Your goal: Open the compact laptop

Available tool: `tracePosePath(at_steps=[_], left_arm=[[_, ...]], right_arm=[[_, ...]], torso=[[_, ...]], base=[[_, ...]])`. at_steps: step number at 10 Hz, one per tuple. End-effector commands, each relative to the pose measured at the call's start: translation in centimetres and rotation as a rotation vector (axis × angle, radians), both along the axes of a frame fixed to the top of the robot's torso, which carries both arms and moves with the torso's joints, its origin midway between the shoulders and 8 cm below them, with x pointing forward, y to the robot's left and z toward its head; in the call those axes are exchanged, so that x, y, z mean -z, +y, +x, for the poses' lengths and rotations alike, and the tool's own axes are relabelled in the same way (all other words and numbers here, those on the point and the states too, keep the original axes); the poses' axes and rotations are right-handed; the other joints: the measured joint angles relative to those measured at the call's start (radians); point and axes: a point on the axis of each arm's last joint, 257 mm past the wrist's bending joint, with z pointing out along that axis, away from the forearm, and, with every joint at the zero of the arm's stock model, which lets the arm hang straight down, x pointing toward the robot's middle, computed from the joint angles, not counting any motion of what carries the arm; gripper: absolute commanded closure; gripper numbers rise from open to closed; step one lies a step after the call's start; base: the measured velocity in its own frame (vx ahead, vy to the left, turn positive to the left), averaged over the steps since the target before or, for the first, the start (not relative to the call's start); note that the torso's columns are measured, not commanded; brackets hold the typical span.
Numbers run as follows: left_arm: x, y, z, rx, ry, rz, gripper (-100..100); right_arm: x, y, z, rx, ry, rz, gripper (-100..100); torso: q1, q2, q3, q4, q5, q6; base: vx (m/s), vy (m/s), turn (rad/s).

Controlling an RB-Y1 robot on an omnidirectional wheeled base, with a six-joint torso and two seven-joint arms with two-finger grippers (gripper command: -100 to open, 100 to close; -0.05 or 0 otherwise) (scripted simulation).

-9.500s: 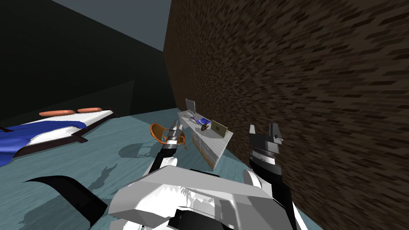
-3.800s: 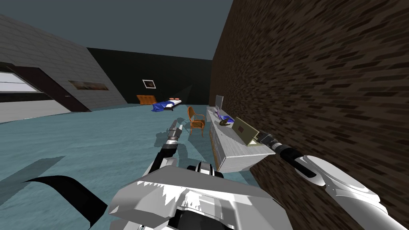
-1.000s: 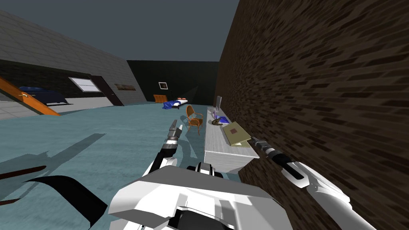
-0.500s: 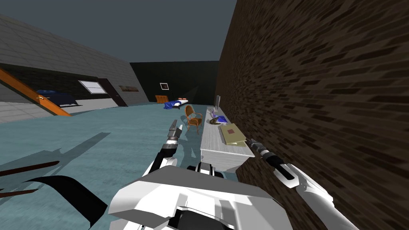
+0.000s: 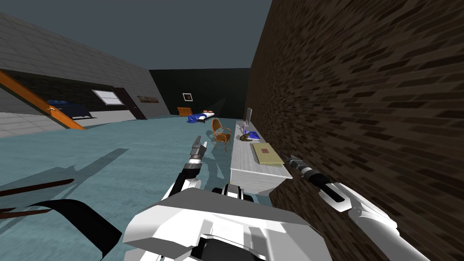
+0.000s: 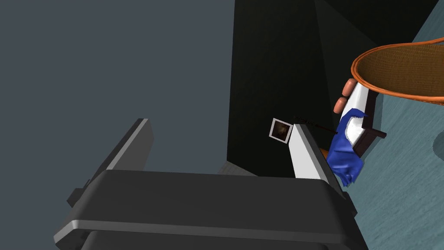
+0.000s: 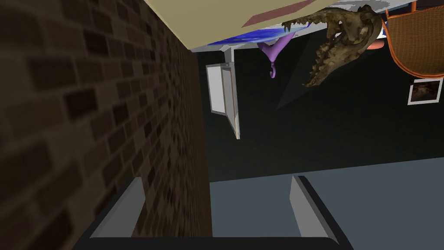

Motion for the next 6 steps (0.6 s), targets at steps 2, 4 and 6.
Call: tracePosePath(at_steps=[2,4,6], left_arm=[[0.0,0.0,0.0,0.0,0.0,0.0,0],[0.0,0.0,0.0,0.0,0.0,0.0,0],[0.0,0.0,0.0,0.0,0.0,0.0,0]], right_arm=[[-0.91,-0.71,0.28,0.006,0.001,0.004,0],[-0.9,-0.71,0.28,0.006,0.001,0.004,0],[-0.9,-0.71,0.28,0.006,0.001,0.004,0]], torso=[[0.0,-0.001,0.0,0.0,0.0,0.0],[0.001,-0.001,-0.001,0.0,0.0,0.0],[0.002,0.0,0.0,0.0,0.001,0.0]], base=[[-0.008,0.009,0.001],[0.0,0.0,0.0],[0.0,0.0,0.0]])
